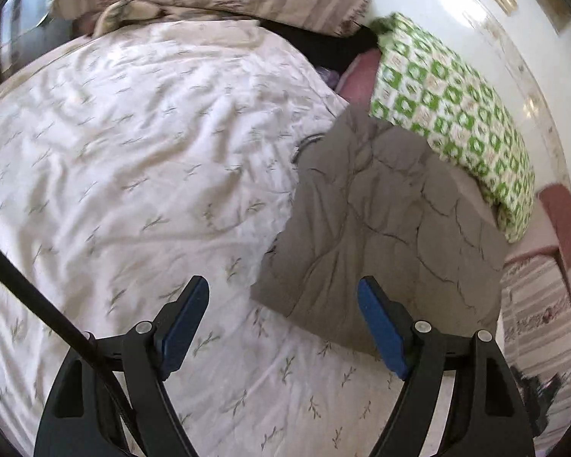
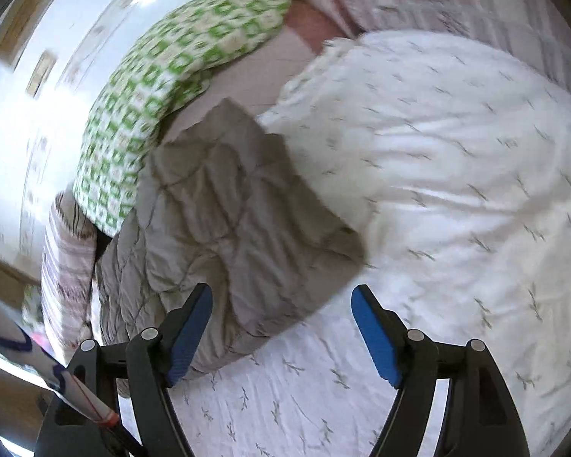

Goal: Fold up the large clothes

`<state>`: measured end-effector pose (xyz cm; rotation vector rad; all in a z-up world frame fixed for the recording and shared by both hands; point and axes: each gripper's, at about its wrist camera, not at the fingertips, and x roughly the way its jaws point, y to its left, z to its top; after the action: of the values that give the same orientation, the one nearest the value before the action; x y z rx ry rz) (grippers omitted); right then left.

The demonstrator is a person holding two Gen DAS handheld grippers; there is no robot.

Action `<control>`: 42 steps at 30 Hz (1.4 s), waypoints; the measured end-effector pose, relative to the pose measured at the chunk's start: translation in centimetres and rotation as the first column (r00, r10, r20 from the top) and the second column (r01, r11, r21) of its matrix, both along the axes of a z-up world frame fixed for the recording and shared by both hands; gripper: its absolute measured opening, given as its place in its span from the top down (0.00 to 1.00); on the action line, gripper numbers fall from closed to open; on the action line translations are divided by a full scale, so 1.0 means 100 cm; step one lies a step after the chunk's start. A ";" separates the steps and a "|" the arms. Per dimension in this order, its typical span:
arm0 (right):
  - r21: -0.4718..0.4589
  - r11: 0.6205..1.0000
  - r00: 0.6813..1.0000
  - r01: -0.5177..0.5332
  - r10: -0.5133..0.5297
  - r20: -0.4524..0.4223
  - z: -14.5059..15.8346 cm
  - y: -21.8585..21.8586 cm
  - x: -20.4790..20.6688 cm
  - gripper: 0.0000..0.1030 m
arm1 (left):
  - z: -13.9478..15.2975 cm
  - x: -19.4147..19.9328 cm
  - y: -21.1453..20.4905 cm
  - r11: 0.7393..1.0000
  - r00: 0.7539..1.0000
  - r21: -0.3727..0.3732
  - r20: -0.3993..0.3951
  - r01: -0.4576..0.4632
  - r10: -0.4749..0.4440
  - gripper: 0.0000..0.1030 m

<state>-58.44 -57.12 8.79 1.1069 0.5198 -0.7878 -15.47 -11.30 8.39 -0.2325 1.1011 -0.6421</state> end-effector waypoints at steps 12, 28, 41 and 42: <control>0.087 0.996 0.999 0.032 -0.033 0.012 -0.025 -0.020 -0.012 0.20 | -0.031 0.015 -0.012 0.998 0.988 -0.064 -0.154 -0.012 0.002 0.23; -0.031 0.998 0.995 -0.061 0.058 -0.085 -0.022 -0.006 0.039 0.20 | -0.024 -0.005 -0.059 0.978 0.988 0.207 0.141 0.033 -0.063 0.23; 0.041 0.987 0.981 -0.156 0.160 -0.112 -0.049 -0.012 0.067 0.22 | -0.033 -0.019 -0.089 0.935 0.953 0.353 0.270 0.036 -0.138 0.22; 0.046 0.988 0.983 -0.149 0.153 -0.102 -0.048 -0.013 0.065 0.22 | -0.033 -0.020 -0.089 0.934 0.951 0.356 0.277 0.033 -0.139 0.22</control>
<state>-51.91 -58.38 3.94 1.0516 0.7022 -0.7076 -17.52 -20.20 5.14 0.2171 0.9150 -0.5285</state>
